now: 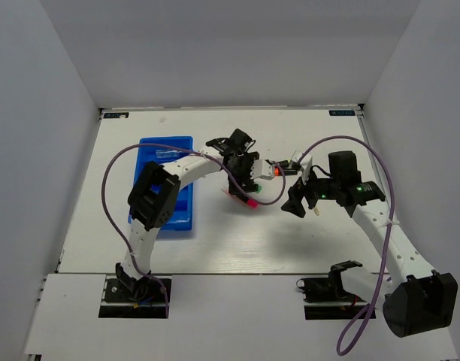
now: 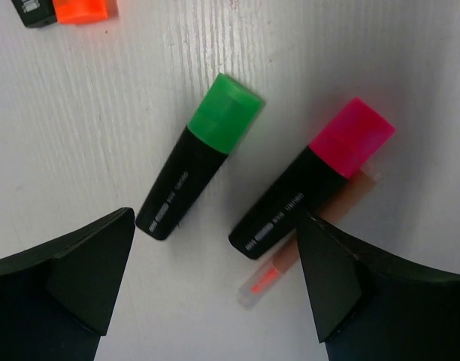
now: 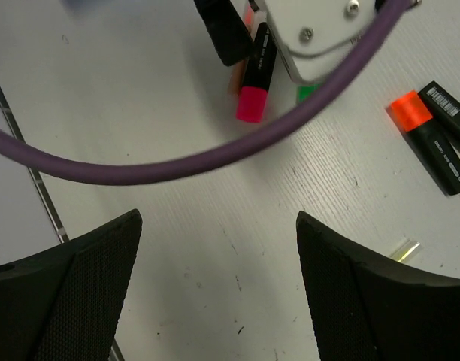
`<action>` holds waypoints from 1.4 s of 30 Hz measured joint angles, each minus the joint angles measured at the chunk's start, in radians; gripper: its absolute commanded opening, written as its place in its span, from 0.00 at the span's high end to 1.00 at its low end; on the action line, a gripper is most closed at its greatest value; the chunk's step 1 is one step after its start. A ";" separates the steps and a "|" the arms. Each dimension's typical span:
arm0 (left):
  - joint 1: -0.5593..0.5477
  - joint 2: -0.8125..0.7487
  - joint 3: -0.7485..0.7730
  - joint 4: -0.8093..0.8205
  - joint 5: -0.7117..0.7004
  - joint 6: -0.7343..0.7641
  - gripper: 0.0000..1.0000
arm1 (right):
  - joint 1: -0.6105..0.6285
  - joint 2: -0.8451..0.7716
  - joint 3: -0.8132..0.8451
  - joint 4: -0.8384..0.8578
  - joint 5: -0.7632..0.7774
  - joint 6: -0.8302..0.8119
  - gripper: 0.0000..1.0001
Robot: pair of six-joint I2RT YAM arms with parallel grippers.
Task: Sort the stationery into containers
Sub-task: Pick up the pen from the center of the board.
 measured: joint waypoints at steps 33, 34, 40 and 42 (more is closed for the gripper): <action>0.050 0.163 0.160 0.021 0.150 0.062 0.23 | -0.035 0.003 0.000 -0.003 -0.072 -0.023 0.17; 0.050 0.168 0.160 0.020 0.150 0.061 0.23 | -0.035 0.003 0.000 -0.003 -0.074 -0.023 0.17; 0.050 0.193 0.167 0.018 0.172 0.048 0.27 | -0.039 0.003 0.000 -0.003 -0.077 -0.023 0.17; 0.050 0.199 0.172 0.018 0.180 0.040 0.32 | -0.040 0.003 0.000 -0.003 -0.078 -0.024 0.17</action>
